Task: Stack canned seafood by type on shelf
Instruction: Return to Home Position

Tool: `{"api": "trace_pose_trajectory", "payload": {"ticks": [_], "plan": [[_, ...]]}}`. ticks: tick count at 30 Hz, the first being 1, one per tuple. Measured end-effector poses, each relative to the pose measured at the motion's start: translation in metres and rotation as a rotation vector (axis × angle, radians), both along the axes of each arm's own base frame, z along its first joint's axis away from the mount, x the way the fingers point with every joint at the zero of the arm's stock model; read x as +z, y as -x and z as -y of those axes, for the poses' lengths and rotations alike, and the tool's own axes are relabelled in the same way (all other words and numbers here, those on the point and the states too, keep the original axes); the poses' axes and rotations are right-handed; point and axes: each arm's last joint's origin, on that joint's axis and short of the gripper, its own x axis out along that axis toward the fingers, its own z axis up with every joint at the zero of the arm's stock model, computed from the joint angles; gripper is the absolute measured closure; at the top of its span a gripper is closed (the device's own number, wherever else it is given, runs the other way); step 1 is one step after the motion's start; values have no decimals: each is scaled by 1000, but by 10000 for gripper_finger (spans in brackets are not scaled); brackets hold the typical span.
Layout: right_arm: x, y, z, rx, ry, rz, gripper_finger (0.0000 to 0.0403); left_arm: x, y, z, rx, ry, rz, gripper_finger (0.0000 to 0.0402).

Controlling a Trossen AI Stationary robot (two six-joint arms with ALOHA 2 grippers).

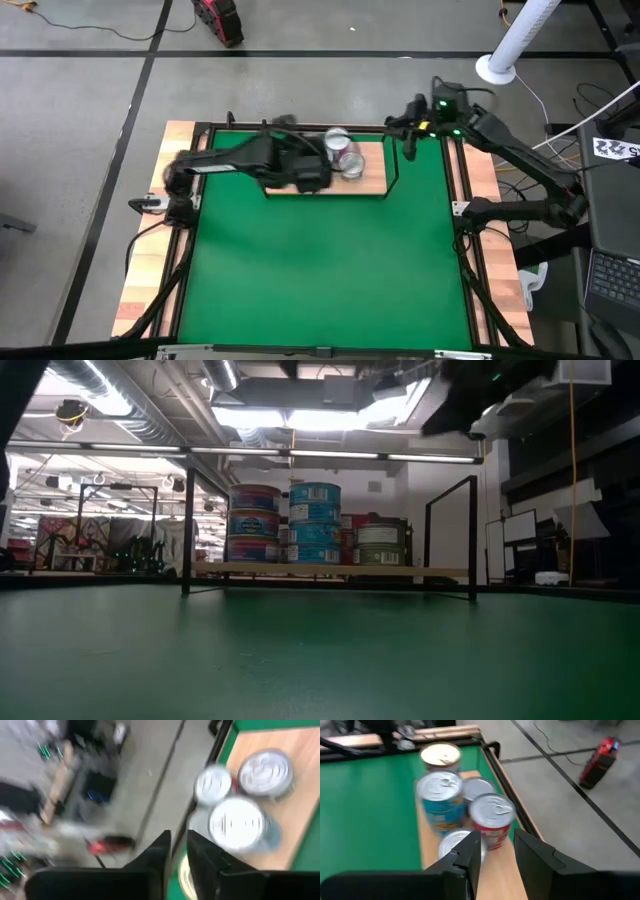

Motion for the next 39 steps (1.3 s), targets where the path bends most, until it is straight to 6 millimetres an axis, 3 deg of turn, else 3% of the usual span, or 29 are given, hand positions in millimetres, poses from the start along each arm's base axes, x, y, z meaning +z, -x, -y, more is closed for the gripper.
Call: {"api": "trace_pose_trajectory", "payload": {"ticks": [3,8,13,17,24,29,35,39], "plan": [[15,21,-20,40,6,41,285,18,28,6,64,73,135,369],[30,57,-60,130,27,157,285,33,79,31,-6,135,186,398],[22,88,-95,145,54,280,285,13,127,57,-38,185,270,391],[2,99,-111,196,47,436,285,-21,158,67,-66,184,397,399],[-54,80,-113,288,-56,731,285,-101,177,59,-125,238,592,400],[-96,59,-112,290,-132,762,285,-148,180,46,-279,352,676,399],[-115,46,-116,225,-137,697,285,-186,192,26,-470,430,812,399],[-123,37,-122,267,-107,634,285,-207,206,11,-493,450,888,399]]}}
